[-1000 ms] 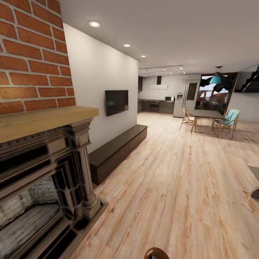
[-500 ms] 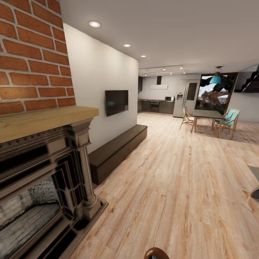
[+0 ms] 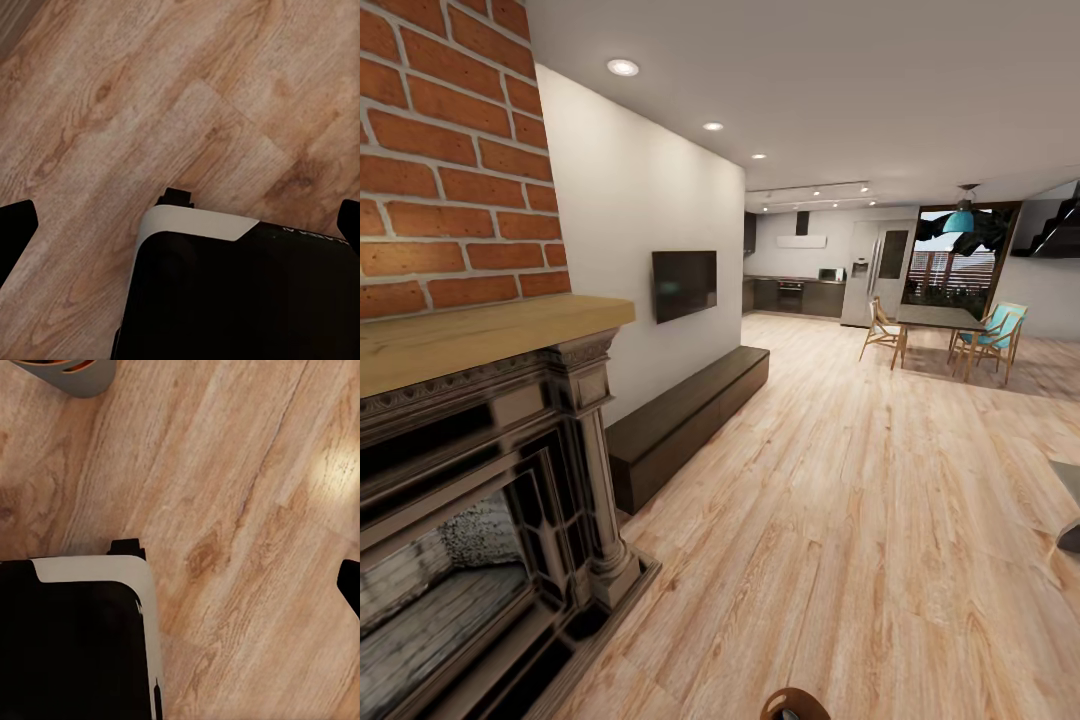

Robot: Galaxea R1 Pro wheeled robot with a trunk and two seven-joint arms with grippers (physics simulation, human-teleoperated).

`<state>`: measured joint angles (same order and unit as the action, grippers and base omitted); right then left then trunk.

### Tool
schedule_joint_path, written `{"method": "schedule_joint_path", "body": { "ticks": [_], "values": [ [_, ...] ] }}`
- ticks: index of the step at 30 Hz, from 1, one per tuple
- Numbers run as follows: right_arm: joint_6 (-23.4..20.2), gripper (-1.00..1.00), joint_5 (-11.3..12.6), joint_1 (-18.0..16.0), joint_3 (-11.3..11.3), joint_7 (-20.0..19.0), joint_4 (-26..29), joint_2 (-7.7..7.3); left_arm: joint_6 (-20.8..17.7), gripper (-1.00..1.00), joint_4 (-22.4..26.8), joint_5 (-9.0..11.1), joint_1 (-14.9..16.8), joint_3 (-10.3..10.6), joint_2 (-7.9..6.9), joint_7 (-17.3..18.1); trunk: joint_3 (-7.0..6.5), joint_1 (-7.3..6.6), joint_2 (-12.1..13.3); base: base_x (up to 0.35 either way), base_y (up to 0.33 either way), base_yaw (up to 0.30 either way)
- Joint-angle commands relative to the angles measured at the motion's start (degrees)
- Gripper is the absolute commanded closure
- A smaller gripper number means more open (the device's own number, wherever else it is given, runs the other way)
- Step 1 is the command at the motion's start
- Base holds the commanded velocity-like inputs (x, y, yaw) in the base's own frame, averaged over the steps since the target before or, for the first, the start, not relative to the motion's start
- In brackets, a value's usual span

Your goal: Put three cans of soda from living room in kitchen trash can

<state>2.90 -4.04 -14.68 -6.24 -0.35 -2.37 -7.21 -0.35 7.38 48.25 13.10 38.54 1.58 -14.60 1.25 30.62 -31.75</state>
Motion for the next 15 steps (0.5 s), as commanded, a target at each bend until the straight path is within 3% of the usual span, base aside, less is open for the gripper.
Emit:
{"method": "schedule_joint_path", "body": {
  "ticks": [1, 15],
  "values": [
    [0.0, -1.00, 0.0, 0.0, 0.0, 0.0, 0.0, 0.00, 0.0, -1.00, 0.0, 0.0, 0.0, 0.0, 0.00, 0.0, 0.00, 0.00, 0.0, 0.000, 0.000, 0.000],
    [0.0, -1.00, 0.0, 0.0, 0.0, 0.0, 0.0, 0.00, 0.0, -1.00, 0.0, 0.0, 0.0, 0.0, 0.00, 0.0, 0.00, 0.00, 0.0, 0.000, 0.000, 0.000]
  ]
}}
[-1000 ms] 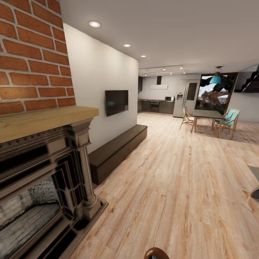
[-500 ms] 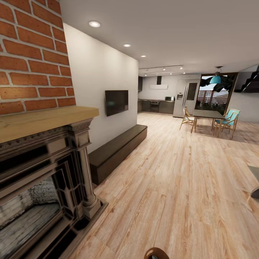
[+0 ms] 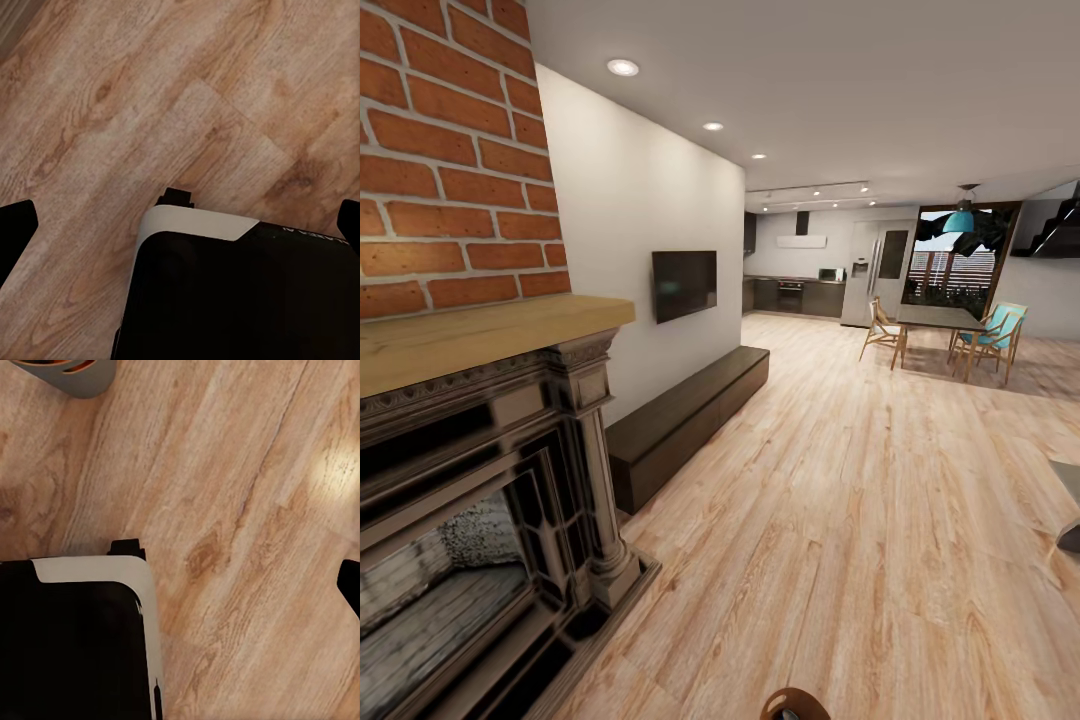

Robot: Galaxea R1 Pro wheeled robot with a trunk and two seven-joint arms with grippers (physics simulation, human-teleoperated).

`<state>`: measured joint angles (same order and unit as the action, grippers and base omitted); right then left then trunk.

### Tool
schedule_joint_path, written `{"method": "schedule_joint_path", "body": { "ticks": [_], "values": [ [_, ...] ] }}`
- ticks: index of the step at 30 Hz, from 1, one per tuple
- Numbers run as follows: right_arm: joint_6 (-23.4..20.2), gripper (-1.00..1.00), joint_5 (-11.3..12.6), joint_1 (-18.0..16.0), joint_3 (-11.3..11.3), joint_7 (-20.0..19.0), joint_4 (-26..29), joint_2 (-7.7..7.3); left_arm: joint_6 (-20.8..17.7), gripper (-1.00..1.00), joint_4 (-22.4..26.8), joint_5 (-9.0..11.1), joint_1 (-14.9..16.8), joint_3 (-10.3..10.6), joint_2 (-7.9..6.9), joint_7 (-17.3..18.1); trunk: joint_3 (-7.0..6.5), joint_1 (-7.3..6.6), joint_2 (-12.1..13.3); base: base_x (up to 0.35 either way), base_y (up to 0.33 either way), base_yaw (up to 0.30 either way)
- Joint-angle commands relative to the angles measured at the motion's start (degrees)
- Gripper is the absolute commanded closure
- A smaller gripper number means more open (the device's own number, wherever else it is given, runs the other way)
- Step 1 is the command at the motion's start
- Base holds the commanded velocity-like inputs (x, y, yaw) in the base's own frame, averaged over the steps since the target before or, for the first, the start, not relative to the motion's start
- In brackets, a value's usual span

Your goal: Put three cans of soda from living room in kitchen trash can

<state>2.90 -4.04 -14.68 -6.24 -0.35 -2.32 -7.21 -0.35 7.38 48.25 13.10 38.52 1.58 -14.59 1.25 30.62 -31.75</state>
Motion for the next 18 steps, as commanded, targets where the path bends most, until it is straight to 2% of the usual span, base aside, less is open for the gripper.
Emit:
{"method": "schedule_joint_path", "body": {
  "ticks": [1, 18],
  "values": [
    [0.0, -1.00, 0.0, 0.0, 0.0, 0.0, 0.0, 0.00, 0.0, -1.00, 0.0, 0.0, 0.0, 0.0, 0.00, 0.0, 0.00, 0.00, 0.0, 0.000, 0.000, 0.000],
    [0.0, -1.00, 0.0, 0.0, 0.0, 0.0, 0.0, 0.00, 0.0, -1.00, 0.0, 0.0, 0.0, 0.0, 0.00, 0.0, 0.00, 0.00, 0.0, 0.000, 0.000, 0.000]
  ]
}}
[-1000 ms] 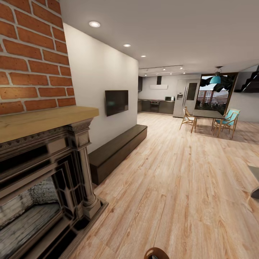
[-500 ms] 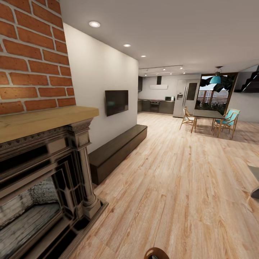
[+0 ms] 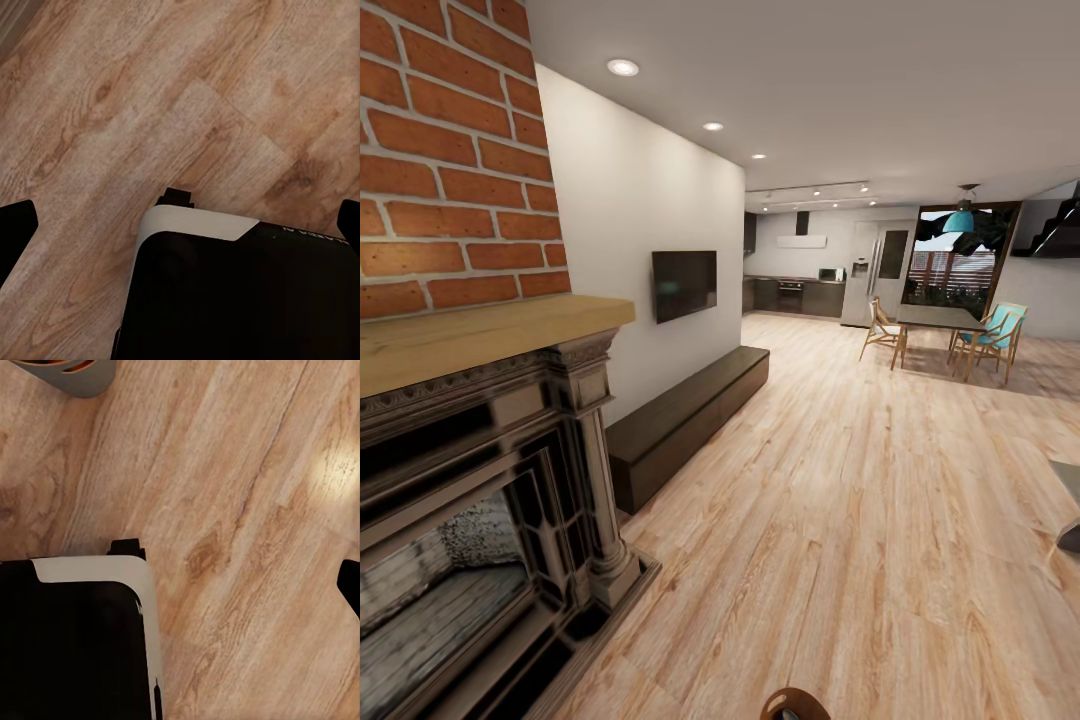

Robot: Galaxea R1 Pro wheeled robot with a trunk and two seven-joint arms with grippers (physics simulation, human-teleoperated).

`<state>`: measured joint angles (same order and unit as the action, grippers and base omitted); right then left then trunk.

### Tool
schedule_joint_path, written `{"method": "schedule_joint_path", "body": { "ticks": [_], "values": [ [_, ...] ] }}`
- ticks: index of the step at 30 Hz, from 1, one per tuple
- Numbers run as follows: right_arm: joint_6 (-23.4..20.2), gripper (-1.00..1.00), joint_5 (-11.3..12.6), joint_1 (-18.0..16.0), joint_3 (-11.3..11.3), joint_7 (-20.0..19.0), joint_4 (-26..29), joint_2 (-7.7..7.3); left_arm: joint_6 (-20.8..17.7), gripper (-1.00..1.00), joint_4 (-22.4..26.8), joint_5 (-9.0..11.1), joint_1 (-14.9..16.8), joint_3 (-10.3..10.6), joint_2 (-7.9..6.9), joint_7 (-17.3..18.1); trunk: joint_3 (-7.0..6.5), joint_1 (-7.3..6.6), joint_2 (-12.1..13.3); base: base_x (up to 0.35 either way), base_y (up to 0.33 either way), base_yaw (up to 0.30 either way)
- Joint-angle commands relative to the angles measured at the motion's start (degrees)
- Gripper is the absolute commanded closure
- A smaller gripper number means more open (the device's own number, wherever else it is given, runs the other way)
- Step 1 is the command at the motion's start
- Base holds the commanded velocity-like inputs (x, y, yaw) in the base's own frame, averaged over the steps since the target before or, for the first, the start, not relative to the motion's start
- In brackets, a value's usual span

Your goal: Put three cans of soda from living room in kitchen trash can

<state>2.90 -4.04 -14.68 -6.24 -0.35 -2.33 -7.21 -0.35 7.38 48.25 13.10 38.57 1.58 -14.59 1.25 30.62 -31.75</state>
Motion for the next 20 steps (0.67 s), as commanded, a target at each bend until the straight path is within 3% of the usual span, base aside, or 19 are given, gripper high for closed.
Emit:
{"method": "schedule_joint_path", "body": {
  "ticks": [1, 20],
  "values": [
    [0.0, -1.00, 0.0, 0.0, 0.0, 0.0, 0.0, 0.00, 0.0, -1.00, 0.0, 0.0, 0.0, 0.0, 0.00, 0.0, 0.00, 0.00, 0.0, 0.000, 0.000, 0.000],
    [0.0, -1.00, 0.0, 0.0, 0.0, 0.0, 0.0, 0.00, 0.0, -1.00, 0.0, 0.0, 0.0, 0.0, 0.00, 0.0, 0.00, 0.00, 0.0, 0.000, 0.000, 0.000]
  ]
}}
